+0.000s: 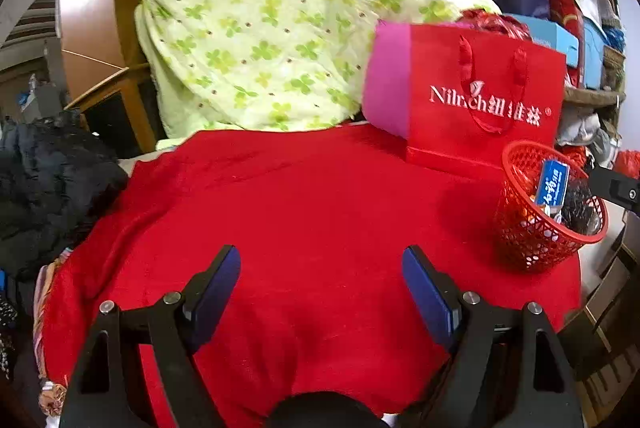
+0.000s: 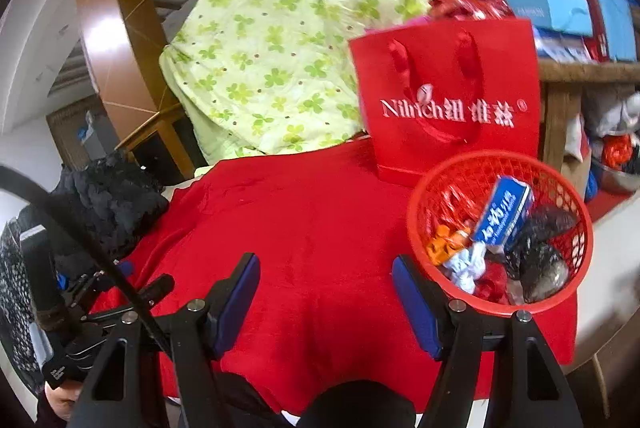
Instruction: Collect trash
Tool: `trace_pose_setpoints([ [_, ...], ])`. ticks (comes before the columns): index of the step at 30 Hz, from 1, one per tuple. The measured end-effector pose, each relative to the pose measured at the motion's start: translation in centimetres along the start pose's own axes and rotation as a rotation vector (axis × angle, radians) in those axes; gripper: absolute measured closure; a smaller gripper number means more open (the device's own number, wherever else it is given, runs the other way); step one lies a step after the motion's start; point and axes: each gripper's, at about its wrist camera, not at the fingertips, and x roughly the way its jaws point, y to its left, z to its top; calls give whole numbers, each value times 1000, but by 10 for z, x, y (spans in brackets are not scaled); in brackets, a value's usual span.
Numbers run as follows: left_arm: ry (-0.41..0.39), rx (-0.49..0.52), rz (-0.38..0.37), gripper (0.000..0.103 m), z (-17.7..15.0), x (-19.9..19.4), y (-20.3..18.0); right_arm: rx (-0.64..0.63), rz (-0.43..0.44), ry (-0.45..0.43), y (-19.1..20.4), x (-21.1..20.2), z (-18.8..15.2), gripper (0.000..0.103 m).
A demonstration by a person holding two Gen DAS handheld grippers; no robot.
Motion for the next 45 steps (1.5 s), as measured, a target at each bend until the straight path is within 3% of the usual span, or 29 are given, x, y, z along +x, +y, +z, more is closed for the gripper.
trace_pose_setpoints([
  [4,-24,-14,30,18,-1,-16,13,-50,0,-19,23,-9,2,31],
  [7,-46,-29,58,9,-1,-28,21,-80,-4,-30,37,-16,2,31],
  [25,-98,-51,162,7,1,-90,44,-130,-57,-161,70,-63,0,31],
  [37,-113,-40,149,2,11,-106,30,-138,-112,-215,60,-86,3,31],
  [45,-101,13,81,2,23,-103,-8,-109,-204,-257,29,-109,5,30],
])
